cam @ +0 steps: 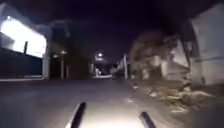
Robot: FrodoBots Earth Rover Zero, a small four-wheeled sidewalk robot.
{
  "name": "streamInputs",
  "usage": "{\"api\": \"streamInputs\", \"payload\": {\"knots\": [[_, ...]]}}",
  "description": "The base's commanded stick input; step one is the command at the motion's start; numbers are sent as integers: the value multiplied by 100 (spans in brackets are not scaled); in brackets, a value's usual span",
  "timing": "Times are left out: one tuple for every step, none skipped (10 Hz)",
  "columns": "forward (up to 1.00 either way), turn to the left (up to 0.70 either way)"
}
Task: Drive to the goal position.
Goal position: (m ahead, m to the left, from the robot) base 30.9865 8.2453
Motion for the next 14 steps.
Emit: {"api": "streamInputs", "payload": {"knots": [[100, 2], [100, 2], [100, 2], [100, 2], [100, 2], [100, 2], [100, 2], [100, 2], [100, 2], [100, 2], [100, 2], [100, 2], [100, 2], [100, 2]]}}
